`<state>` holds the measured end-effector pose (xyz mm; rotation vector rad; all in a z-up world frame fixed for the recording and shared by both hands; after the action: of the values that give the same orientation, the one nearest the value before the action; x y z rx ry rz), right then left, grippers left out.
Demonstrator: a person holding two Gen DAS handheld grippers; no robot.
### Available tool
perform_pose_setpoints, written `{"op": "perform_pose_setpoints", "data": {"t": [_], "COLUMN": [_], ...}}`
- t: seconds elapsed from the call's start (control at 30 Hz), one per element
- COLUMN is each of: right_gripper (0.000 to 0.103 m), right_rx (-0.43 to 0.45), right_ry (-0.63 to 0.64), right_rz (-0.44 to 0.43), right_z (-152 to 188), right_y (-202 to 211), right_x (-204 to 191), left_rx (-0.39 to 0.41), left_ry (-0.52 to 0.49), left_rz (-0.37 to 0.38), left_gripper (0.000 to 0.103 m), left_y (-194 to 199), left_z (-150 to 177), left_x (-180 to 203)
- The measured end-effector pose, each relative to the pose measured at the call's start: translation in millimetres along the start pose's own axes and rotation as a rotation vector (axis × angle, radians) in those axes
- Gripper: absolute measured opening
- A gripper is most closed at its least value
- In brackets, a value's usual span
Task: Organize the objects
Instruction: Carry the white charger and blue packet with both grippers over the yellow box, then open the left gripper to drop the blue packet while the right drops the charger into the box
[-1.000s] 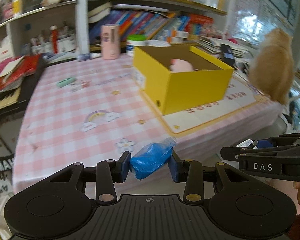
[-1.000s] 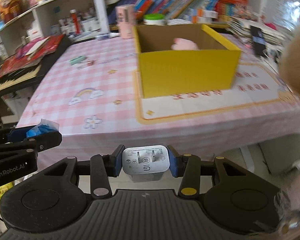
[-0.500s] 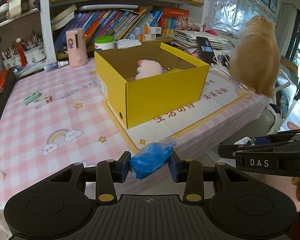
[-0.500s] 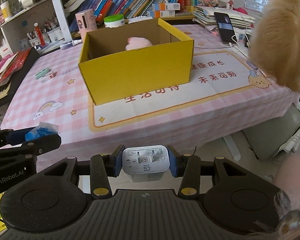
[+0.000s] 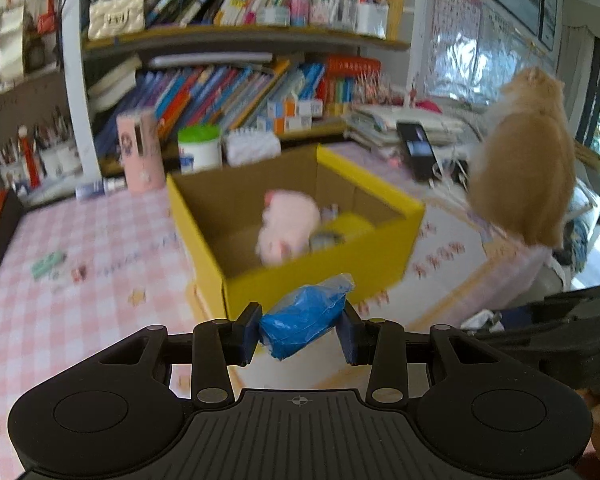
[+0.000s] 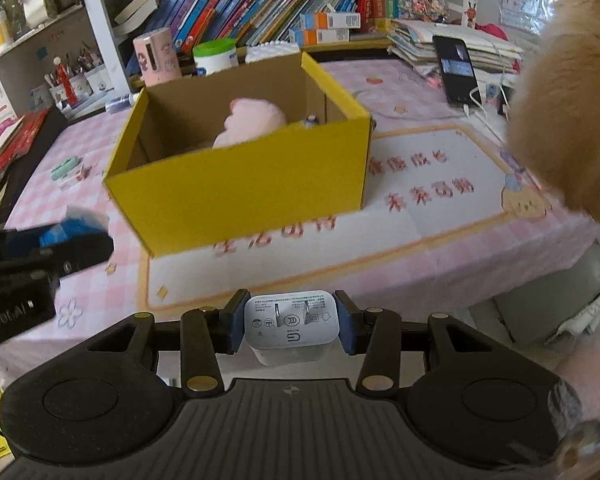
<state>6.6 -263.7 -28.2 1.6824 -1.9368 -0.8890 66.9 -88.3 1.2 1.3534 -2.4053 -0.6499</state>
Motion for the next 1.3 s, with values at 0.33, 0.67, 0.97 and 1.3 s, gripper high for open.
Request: {"op": "perform_pose_setpoints", "data": {"t": [0.33,0.67,0.97,1.3], "right_gripper": [0.042,0.042,0.042,0.042], "right_rx": [0.23,0.289,0.165,0.066], "right_ry": [0.045,0.101,0.125,0.134], "right_rz": [-0.036,-0.126,-0.237,-0.303], "right_z": [-91,-150,-161,-169], "right_y": [-5,-41,-90,-131], "right_x": [29,26,11,0], "left_rx": [0.07,-0.019,-0.118,-0.125], "left_ry": [-0.01,-0.018,-0.005,0.003], "left_rz": [-0.083,-0.188,-0.193,-0.236], "left_gripper": [0.038,0.038,0.039,0.067], "left_y": [-49,-102,-136,-141], "left_z": [-46,-46,-37,-37], "left_x": [6,5,10,12]}}
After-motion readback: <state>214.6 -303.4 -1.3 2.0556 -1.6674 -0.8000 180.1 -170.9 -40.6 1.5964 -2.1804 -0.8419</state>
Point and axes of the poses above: each gripper's, at about its wrist camera, not at the fingertips, and y roughly against the way its jaws point, x to its right, z to its underside, the point moved 3 cm from there along -y, roughly the way its jaws point, and after that the axes turned 5 degrees about x, right-handed, at the moved point
